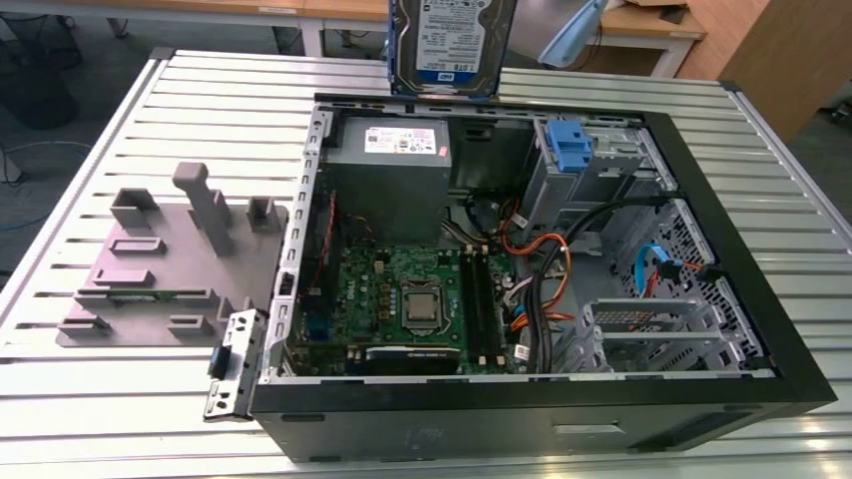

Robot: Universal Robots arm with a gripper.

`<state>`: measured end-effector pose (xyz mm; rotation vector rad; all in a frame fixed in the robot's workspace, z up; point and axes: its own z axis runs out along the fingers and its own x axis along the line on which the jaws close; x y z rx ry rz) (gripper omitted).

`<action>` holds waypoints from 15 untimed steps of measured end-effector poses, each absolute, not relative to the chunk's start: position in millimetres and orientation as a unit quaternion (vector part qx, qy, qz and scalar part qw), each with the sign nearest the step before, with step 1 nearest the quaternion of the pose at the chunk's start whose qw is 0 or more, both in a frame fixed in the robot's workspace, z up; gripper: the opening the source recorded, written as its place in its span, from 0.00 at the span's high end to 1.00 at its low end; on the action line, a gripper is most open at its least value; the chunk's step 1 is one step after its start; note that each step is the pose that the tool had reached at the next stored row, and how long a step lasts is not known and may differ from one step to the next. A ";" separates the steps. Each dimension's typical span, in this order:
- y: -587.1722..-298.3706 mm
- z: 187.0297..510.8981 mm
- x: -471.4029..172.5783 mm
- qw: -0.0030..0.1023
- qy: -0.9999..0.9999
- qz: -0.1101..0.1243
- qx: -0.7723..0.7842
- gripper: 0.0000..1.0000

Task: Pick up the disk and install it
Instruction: 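Pick up the disk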

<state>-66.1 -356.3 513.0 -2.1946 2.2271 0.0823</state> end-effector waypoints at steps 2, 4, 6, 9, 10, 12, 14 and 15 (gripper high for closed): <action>-356.3 513.0 -65.1 0.007 0.712 0.026 -0.702 0.65; -356.3 513.0 -64.2 0.007 0.712 0.026 -0.702 0.65; -356.3 513.0 -63.3 0.007 0.712 0.026 -0.702 0.65; -356.3 513.0 -61.9 0.007 0.712 0.026 -0.702 0.65; -356.3 513.0 -61.3 0.007 0.712 0.026 -0.702 0.65; -356.3 513.0 -60.5 0.007 0.712 0.026 -0.702 0.65; -356.3 513.0 -59.7 0.007 0.712 0.026 -0.702 0.65; -356.3 513.0 -59.2 0.007 0.712 0.026 -0.702 0.65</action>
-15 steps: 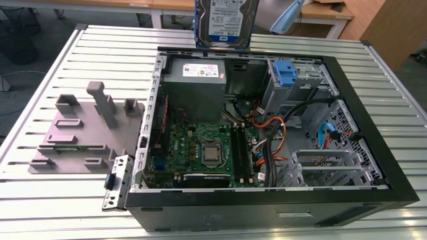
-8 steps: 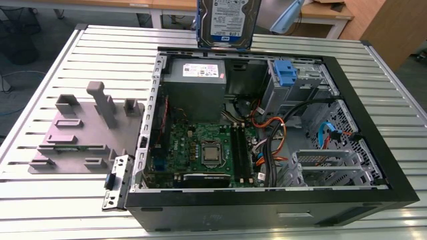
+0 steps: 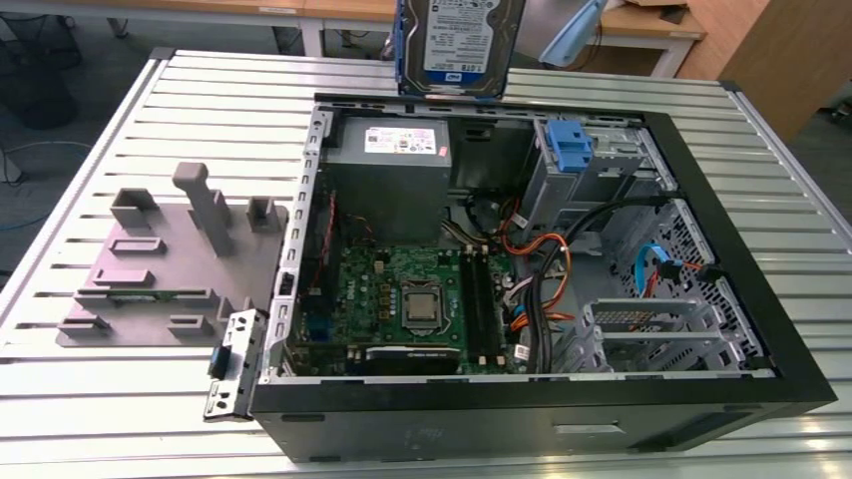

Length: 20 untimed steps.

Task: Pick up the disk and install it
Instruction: 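Pick up the disk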

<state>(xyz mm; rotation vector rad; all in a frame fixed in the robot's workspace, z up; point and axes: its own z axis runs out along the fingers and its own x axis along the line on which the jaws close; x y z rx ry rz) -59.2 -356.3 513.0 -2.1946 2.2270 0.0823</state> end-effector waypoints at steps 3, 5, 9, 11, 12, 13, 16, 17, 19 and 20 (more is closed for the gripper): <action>-356.3 513.0 -58.4 0.007 0.712 0.026 -0.702 0.65; -356.3 513.0 -57.9 0.007 0.712 0.026 -0.702 0.65; -356.4 513.0 -56.4 0.007 0.712 0.026 -0.702 0.65; -357.4 513.0 -55.5 0.007 0.712 0.026 -0.702 0.65; -358.2 512.9 -55.1 0.007 0.712 0.026 -0.702 0.65; -359.2 512.8 -54.6 0.007 0.712 0.026 -0.702 0.65; -363.8 512.5 -53.5 0.007 0.712 0.026 -0.702 0.65; -366.1 512.4 -53.2 0.007 0.712 0.026 -0.702 0.65; -371.4 512.1 -52.5 0.007 0.712 0.026 -0.702 0.65; -374.5 511.9 -52.2 0.007 0.712 0.026 -0.702 0.65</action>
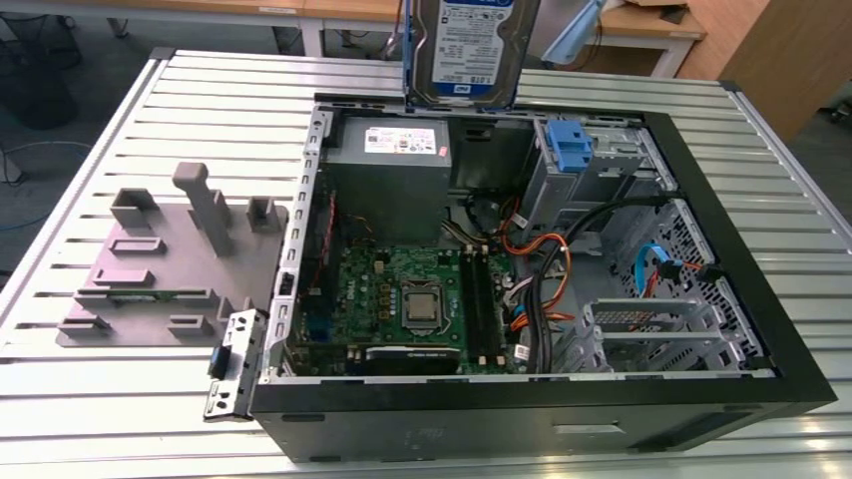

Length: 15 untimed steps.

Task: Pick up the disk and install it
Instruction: 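Pick up the disk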

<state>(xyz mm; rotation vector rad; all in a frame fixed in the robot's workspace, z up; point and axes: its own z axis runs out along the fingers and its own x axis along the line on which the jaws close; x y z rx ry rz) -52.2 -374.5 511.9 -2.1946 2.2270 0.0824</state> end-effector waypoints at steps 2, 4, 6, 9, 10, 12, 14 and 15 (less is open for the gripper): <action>-381.0 511.7 -51.6 0.007 0.712 0.026 -0.702 0.65; -387.9 511.2 -51.0 0.007 0.712 0.026 -0.702 0.65; -395.1 510.8 -50.6 0.007 0.712 0.026 -0.702 0.65; -405.7 510.1 -50.2 0.007 0.712 0.026 -0.702 0.65; -409.2 509.9 -50.1 0.007 0.712 0.026 -0.702 0.65; -422.0 509.0 -49.5 0.007 0.712 0.026 -0.702 0.65; -429.1 508.4 -49.2 0.007 0.712 0.026 -0.702 0.65; -432.6 508.3 -49.0 0.007 0.712 0.026 -0.702 0.65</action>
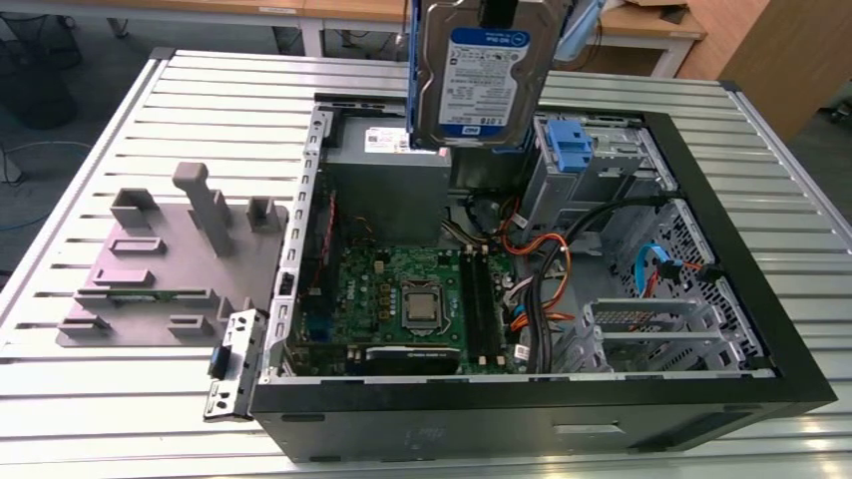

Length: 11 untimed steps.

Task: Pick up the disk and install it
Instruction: 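Pick up the disk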

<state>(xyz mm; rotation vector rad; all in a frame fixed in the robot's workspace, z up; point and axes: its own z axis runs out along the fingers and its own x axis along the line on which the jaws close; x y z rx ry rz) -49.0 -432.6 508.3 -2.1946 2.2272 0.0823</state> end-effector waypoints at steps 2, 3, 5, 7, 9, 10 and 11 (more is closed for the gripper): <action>-439.8 507.7 -48.8 0.007 0.712 0.026 -0.702 0.65; -443.5 507.4 -48.6 0.007 0.712 0.026 -0.702 0.65; -450.2 506.9 -48.4 0.007 0.712 0.026 -0.702 0.65; -456.3 506.4 -48.1 0.007 0.712 0.026 -0.702 0.65; -462.3 505.9 -47.8 0.007 0.712 0.026 -0.702 0.65; -464.9 505.6 -47.7 0.007 0.712 0.026 -0.702 0.65; -467.3 505.5 -47.5 0.007 0.712 0.026 -0.701 0.65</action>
